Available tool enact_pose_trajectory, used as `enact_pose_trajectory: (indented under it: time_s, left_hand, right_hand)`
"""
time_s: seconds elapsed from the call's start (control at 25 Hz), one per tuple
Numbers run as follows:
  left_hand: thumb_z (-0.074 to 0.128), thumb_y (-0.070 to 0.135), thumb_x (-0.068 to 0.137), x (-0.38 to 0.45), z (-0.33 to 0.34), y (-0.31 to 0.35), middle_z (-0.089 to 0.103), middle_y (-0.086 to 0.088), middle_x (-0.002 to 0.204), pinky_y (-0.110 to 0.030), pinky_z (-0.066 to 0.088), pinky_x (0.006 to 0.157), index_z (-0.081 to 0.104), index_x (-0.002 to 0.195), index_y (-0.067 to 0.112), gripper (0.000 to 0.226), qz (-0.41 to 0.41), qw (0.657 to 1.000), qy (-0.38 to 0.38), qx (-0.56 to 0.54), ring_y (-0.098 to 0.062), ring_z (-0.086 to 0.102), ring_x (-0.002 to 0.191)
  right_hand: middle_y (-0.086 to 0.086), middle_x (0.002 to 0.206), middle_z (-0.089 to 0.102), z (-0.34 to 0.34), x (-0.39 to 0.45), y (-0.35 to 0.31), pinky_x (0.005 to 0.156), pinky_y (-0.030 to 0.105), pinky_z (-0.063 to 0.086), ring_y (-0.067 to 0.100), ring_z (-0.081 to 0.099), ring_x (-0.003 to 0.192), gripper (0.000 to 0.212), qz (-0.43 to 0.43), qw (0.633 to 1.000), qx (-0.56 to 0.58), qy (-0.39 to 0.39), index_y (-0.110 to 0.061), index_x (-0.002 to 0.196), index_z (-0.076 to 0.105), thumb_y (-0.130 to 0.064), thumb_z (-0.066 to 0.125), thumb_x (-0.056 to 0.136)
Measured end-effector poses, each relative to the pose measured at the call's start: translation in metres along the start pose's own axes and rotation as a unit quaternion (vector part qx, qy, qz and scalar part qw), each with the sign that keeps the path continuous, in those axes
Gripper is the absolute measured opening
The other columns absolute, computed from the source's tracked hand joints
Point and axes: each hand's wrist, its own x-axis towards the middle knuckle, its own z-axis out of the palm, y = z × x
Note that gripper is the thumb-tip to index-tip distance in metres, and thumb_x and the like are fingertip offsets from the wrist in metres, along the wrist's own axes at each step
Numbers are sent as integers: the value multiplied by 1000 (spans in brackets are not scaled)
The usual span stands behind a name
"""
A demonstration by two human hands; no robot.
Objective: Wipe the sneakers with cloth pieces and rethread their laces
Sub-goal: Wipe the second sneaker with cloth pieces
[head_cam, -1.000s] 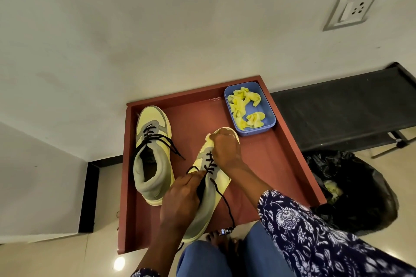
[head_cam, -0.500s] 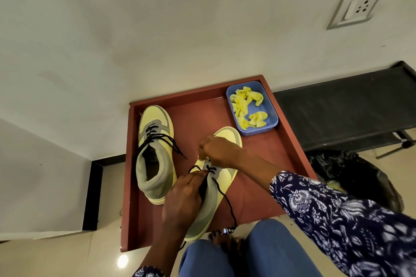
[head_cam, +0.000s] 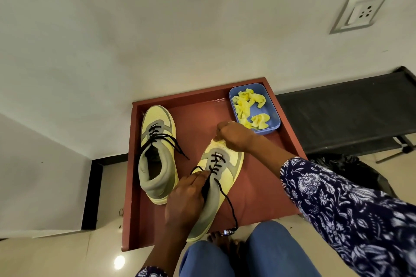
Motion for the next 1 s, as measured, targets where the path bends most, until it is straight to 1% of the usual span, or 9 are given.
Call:
enact_pose_trajectory:
  time_s: [0.08,0.28,0.36,0.44,0.52,0.64,0.72,0.88,1.0]
  left_hand:
    - [36,18,76,0,0,1,72,3,91,-27,53,45,69,104,17,44,0,1000,1,2,-19,68,73]
    - [38,19,76,0,2,0,71,3,89,-27,51,40,68,104,17,42,-4,1000,0,6,-21,67,71]
    - [37,20,76,0,1,0,72,3,88,-28,50,40,68,104,17,41,-5,1000,3,5,-21,67,71]
    - [37,20,77,0,0,2,72,3,88,-28,50,39,69,103,18,41,-3,1000,8,5,-20,67,70]
    - [38,21,77,0,-2,3,72,4,88,-27,50,40,70,102,19,40,1,1000,11,7,-19,67,69]
    - [38,21,78,0,-1,2,72,3,88,-26,51,41,69,102,18,40,3,1000,13,5,-20,68,70]
    - [38,20,78,0,-1,2,72,3,88,-25,51,41,69,103,18,40,3,1000,12,3,-20,67,70]
    - [38,21,78,0,-1,3,72,4,87,-23,50,42,70,102,18,40,11,1000,9,16,-19,68,70]
    - [39,21,78,0,-1,2,72,4,88,-24,51,41,70,103,18,40,8,1000,9,13,-19,68,71]
  right_hand:
    - [13,124,55,3,5,-14,95,34,40,30,50,118,40,5,1000,-17,-2,-8,124,59,0,43,88]
    - [17,113,63,18,23,-46,99,34,37,34,54,111,31,-66,995,-65,-44,-1,110,64,2,46,84]
    - [14,113,64,14,23,-43,101,33,33,31,56,108,31,-107,988,-85,-68,-3,109,66,1,48,85]
    - [11,117,64,6,20,-36,103,33,29,29,55,110,33,-137,981,-96,-95,-7,113,66,-1,49,85]
    - [10,118,63,-1,16,-31,102,33,31,27,55,111,33,-154,977,-99,-105,-9,113,66,-2,50,85]
    - [10,117,63,-1,16,-28,95,31,36,28,56,109,32,-150,980,-94,-92,-8,111,66,-1,50,85]
    - [11,118,62,1,20,-26,93,32,38,29,55,110,34,-132,983,-85,-90,-7,113,65,1,49,84]
    - [14,112,65,2,32,-33,99,30,31,30,57,105,32,-115,986,-75,-96,-4,109,67,2,47,84]
    - [17,107,66,4,38,-38,103,33,30,32,58,102,30,-115,985,-69,-107,-1,104,68,2,46,85]
